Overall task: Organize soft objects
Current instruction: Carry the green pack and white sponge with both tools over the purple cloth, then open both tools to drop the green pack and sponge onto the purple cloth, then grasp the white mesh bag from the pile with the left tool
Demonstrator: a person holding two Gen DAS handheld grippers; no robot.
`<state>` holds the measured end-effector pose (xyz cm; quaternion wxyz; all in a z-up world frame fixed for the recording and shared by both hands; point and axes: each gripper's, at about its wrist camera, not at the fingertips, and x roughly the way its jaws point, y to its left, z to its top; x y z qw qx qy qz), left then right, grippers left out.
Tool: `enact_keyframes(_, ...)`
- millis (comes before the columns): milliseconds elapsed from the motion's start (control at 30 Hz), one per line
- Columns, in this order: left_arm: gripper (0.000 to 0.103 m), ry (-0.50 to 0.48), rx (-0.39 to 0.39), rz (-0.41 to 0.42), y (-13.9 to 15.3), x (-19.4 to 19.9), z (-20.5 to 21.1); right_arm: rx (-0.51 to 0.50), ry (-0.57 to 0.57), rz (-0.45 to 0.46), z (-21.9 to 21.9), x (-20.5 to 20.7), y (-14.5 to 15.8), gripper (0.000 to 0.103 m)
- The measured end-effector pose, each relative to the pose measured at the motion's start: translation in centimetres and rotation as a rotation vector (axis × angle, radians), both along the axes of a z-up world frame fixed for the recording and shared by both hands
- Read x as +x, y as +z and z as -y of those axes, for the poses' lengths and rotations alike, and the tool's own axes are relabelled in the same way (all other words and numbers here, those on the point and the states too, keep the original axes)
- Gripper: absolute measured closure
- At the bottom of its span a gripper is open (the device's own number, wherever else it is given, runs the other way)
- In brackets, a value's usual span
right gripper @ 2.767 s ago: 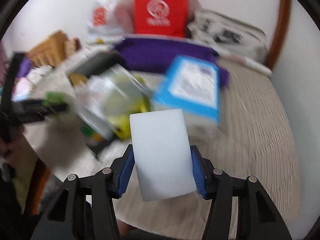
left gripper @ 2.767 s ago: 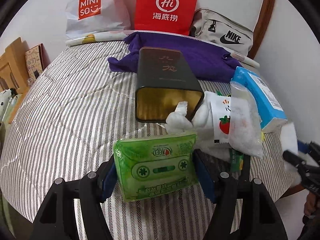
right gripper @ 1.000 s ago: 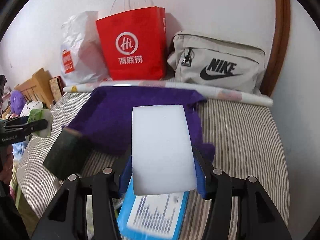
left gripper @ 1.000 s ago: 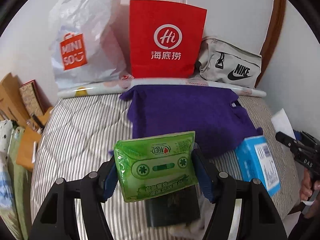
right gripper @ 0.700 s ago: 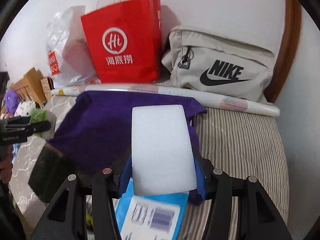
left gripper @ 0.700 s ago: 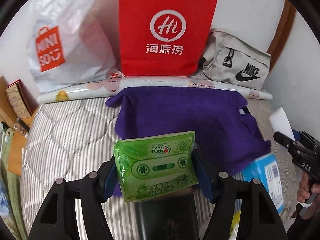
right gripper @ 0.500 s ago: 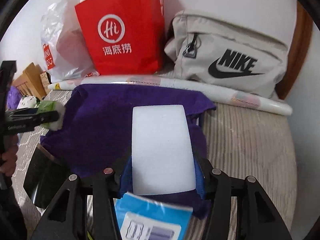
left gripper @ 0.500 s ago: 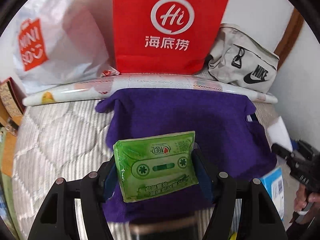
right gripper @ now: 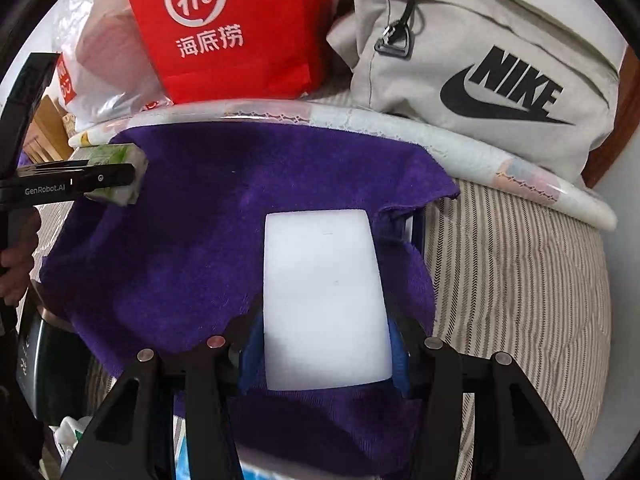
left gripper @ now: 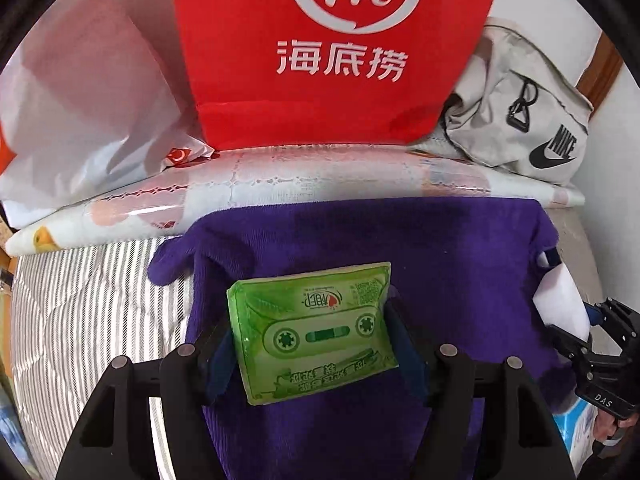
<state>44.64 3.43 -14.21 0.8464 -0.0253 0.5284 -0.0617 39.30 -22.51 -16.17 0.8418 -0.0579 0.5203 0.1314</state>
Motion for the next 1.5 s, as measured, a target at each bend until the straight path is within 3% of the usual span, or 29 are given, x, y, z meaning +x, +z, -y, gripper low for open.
enact_keyframes(267, 0.032, -0.027, -0.001, -0.018, -0.7, 1.3, 0.7, -0.016, 0.000, -0.028, -0.3, 1.2, -0.7, 0.047)
enact_keyframes(400, 0.021, -0.021, -0.028, -0.031, -0.8, 1.5, 0.3, 0.009, 0.016, -0.039, -0.5, 1.5, -0.7, 0.024)
enact_keyframes(433, 0.021, -0.019, -0.029, -0.031, -0.8, 1.5, 0.2, 0.006, 0.018, -0.036, -0.6, 1.4, -0.6, 0.022)
enact_keyframes(733, 0.021, 0.004, 0.013, 0.051, 2.4, -1.2, -0.4, -0.041, -0.016, 0.039, -0.3, 0.0, 1.7, 0.022)
enact_keyframes(900, 0.021, 0.021, 0.020, 0.102, 5.1, -5.0, -0.7, -0.069, -0.029, 0.100, -0.1, -2.3, 4.1, 0.022)
enact_keyframes(1033, 0.021, 0.022, 0.010, 0.144, 7.0, -8.1, -1.0, 0.047, -0.022, 0.132, 0.5, -4.8, 6.2, 0.022)
enact_keyframes(1167, 0.021, 0.041, -0.007, 0.195, 8.8, -12.4, -1.2, 0.101, -0.053, 0.174, 1.3, -8.0, 8.2, 0.022)
enact_keyframes(1267, 0.021, 0.047, -0.030, 0.191, 9.6, -15.4, -1.5, 0.123, -0.073, 0.198, 1.8, -10.7, 9.2, 0.022)
enact_keyframes(1433, 0.022, 0.029, 0.014, 0.183, 9.8, -20.5, -0.5, 0.050, -0.069, 0.197, 1.9, -15.2, 9.5, 0.022)
enact_keyframes(1500, 0.022, 0.022, 0.003, 0.185, 9.7, -22.6, -0.3, 0.081, -0.063, 0.195, 2.2, -17.3, 9.3, 0.022)
